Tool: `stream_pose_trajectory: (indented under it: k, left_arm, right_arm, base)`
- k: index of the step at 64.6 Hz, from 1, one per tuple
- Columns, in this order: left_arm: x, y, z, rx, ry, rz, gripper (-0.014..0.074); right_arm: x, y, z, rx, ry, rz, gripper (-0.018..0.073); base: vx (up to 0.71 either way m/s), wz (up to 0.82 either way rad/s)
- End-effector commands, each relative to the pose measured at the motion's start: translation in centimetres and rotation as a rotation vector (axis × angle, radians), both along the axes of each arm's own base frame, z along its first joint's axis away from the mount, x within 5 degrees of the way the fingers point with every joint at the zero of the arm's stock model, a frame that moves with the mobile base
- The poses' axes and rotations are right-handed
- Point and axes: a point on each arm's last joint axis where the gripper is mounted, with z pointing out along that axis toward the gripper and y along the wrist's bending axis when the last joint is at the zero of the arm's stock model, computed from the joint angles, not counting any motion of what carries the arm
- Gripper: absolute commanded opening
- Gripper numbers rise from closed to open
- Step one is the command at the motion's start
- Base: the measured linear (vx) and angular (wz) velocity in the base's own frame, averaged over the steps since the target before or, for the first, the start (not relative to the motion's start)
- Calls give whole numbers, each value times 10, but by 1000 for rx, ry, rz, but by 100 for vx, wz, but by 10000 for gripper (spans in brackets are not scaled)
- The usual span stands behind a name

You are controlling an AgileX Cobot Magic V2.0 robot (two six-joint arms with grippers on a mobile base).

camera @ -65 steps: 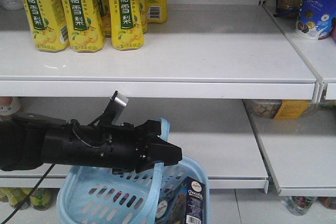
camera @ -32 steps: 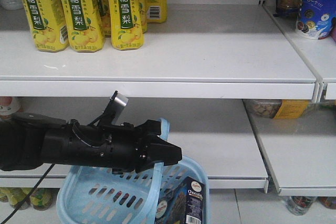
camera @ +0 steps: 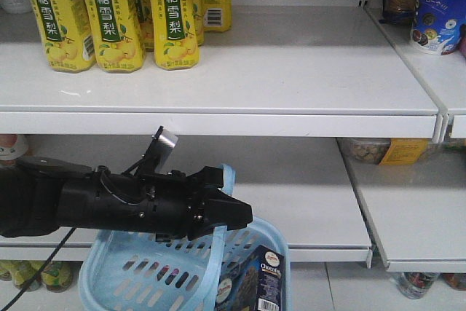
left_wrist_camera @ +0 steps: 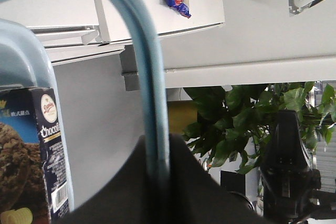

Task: Left arm holds basket, right arm returns cookies

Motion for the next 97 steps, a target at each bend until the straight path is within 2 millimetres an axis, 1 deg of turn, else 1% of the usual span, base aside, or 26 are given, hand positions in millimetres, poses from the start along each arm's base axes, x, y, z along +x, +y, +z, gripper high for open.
stream_pose_trajectory:
  k: [1,8,15,22,29,34,41,47,55,65,83,88,97]
  left_arm:
    - [1,0,27,-68,-103,12,-6]
    - [1,0,27,-68,-103,12,-6]
    - [1,0,27,-68,-103,12,-6]
    - [1,0,27,-68,-103,12,-6]
    - [1,0,27,-68,-103,12,-6]
    - [1,0,27,-68,-103,12,-6]
    - [1,0,27,-68,-103,12,-6]
    - [1,0,27,-68,-103,12,-6]
    - [1,0,27,-68,-103,12,-6]
    - [1,0,27,-68,-103,12,-6]
    - [1,0,27,-68,-103,12,-6]
    - [1,0,27,-68,-103,12,-6]
    - [1,0,27,-68,-103,12,-6]
  right_arm:
    - [-1,0,6,-11,-83,1,-8]
    - [-1,0,7,-12,-91,2,-8]
    - [-3,1,15,-34,-171,6,-8]
    - [-4,1,23,22,-199,11,-8]
    - [-3,0,36,32,-118,4,-8]
    - [2,0,47,34,-38,-1,-8]
    - [15,0,66,54,27,-2,-8]
    - [28,0,76,72,72,-2,-8]
    - [41,0,73,68,116,-2,-8]
    - [51,0,71,99,131,-2,-8]
    - [55,0,68,86,160,-3,4]
    - [55,0,68,86,159,-3,18]
    - [55,0,68,86,162,-4,71]
  base:
    - [0,0]
    - [0,0]
    - [0,0]
    - [0,0]
    - [0,0]
    - [0,0]
    - [0,0]
    - [0,0]
    - [0,0]
    - [0,0]
    - [0,0]
    - [0,0]
    - [0,0]
